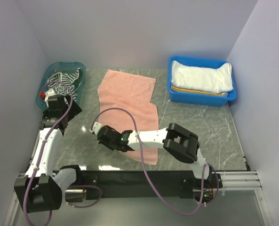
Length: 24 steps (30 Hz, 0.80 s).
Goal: Fold and stack the towels
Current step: Flatten out the crumpled towel
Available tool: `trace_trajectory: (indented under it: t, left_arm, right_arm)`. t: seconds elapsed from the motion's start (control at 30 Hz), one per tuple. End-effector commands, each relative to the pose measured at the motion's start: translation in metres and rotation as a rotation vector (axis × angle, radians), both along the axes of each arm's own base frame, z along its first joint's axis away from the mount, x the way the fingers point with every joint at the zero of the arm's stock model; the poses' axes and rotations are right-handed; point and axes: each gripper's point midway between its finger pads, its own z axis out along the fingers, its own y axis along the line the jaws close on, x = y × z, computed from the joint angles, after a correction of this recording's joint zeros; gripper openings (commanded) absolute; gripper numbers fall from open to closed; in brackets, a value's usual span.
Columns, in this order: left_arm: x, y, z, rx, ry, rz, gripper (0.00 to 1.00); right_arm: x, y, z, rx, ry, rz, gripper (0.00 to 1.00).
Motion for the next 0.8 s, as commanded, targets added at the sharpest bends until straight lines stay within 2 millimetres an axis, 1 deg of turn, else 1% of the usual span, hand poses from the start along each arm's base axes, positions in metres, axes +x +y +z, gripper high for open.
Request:
trace_trajectory:
  t: [0.0,0.03,0.1,0.23,0.27,0.33,0.43,0.47,0.57,0.63,0.67,0.7,0.73,0.77]
  left_arm:
    - [0.003,0.000,0.006,0.006,-0.032,-0.015,0.99]
    - [0.003,0.000,0.007,0.006,-0.033,-0.015,0.99]
    - [0.003,0.000,0.006,0.005,-0.032,-0.014,0.99]
    - [0.003,-0.001,0.005,0.003,-0.029,-0.018,0.99]
    - [0.003,-0.001,0.005,0.003,-0.027,-0.018,0.99]
    - [0.004,-0.001,0.005,0.003,-0.029,-0.019,0.99]
    - [0.004,-0.001,0.006,0.003,-0.032,-0.019,0.99]
    - [0.004,-0.001,0.006,0.003,-0.030,-0.019,0.99]
    - [0.004,-0.001,0.006,0.002,-0.034,-0.019,0.99]
    - [0.004,-0.001,0.007,0.004,-0.036,-0.019,0.99]
    - [0.004,-0.001,0.007,0.002,-0.035,-0.019,0.99]
    - [0.004,-0.001,0.007,0.003,-0.035,-0.021,0.99]
    - [0.004,0.000,0.007,0.003,-0.035,-0.019,0.99]
    - [0.004,-0.001,0.007,0.002,-0.035,-0.020,0.99]
  right_arm:
    - [0.015,-0.008,0.007,0.062,0.026,-0.082,0.24]
    - [0.019,-0.010,0.009,0.075,0.029,-0.095,0.24]
    - [0.019,-0.014,0.008,0.085,0.051,-0.097,0.24]
    - [0.020,-0.019,-0.003,0.058,0.079,-0.100,0.24]
    - [0.017,-0.019,-0.006,0.052,0.089,-0.091,0.24]
    - [0.012,-0.016,-0.006,0.059,0.105,-0.071,0.23]
    - [-0.001,-0.014,-0.003,0.055,0.100,-0.027,0.23]
    - [-0.006,-0.012,0.003,0.059,0.091,-0.009,0.23]
    - [-0.030,-0.005,0.009,0.054,0.091,0.082,0.23]
    - [-0.053,0.000,0.007,0.049,0.131,0.156,0.24]
    - [-0.060,0.001,0.005,0.043,0.149,0.174,0.24]
    - [-0.070,0.001,0.001,0.024,0.167,0.199,0.24]
    - [-0.075,0.001,-0.001,0.007,0.163,0.235,0.24]
    - [-0.084,0.002,-0.009,-0.009,0.192,0.266,0.24]
